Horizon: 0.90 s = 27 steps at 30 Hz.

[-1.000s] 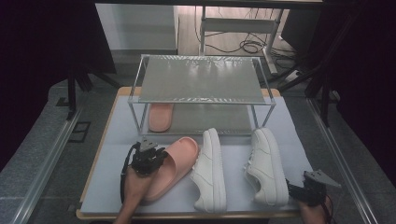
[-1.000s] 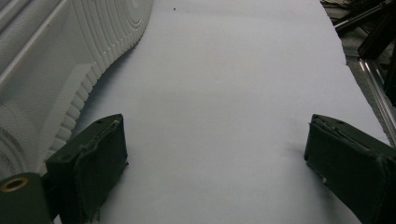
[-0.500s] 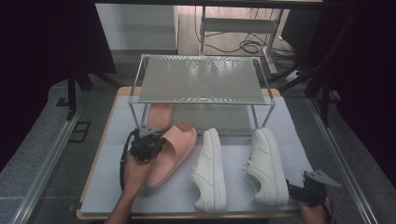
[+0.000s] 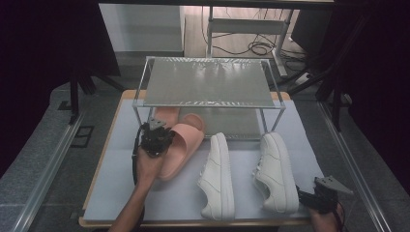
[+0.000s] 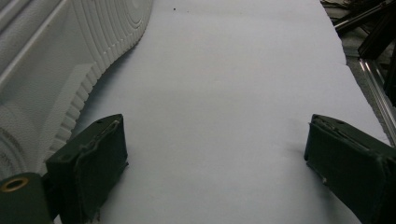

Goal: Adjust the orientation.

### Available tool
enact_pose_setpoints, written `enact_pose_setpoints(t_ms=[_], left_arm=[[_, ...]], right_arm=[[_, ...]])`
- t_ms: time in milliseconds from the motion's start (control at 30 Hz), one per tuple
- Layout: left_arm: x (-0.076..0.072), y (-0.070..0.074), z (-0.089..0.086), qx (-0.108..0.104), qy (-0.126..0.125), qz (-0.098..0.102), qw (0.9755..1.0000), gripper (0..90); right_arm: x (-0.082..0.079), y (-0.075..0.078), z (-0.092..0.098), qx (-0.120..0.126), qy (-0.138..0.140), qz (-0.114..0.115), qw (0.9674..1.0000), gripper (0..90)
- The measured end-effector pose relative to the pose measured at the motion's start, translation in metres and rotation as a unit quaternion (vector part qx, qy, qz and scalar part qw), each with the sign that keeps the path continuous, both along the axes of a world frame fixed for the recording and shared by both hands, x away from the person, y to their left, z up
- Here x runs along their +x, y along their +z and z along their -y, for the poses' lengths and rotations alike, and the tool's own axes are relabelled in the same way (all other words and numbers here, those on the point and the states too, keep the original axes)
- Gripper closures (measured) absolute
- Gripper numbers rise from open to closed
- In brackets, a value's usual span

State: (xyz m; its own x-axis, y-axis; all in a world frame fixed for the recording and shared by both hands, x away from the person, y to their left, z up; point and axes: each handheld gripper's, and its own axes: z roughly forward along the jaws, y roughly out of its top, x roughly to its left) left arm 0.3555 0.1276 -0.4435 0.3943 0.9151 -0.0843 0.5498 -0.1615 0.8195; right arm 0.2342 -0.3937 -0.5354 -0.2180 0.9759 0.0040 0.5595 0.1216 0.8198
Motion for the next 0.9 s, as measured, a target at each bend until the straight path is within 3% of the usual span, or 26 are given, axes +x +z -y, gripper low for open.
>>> enact_pose_setpoints(t_ms=[267, 533, 667, 900], left_arm=[[0.022, -0.006, 0.011, -0.008, 0.024, 0.017, 0.9995, 77.5], [0.048, -0.022, 0.026, -0.002, 0.052, 0.016, 0.9985, 77.4], [0.053, -0.029, 0.027, -0.003, 0.064, 0.019, 0.9978, 77.2], [0.059, -0.039, 0.025, -0.005, 0.064, 0.007, 0.9979, 74.6]], right_arm=[[0.000, 0.000, 0.000, 0.001, 0.000, 0.000, 1.0000, 6.0], [0.000, 0.000, 0.000, 0.001, 0.000, -0.001, 1.0000, 6.0], [0.000, 0.000, 0.000, 0.001, 0.000, -0.001, 1.0000, 6.0], [0.000, 0.000, 0.000, 0.001, 0.000, -0.001, 1.0000, 6.0]])
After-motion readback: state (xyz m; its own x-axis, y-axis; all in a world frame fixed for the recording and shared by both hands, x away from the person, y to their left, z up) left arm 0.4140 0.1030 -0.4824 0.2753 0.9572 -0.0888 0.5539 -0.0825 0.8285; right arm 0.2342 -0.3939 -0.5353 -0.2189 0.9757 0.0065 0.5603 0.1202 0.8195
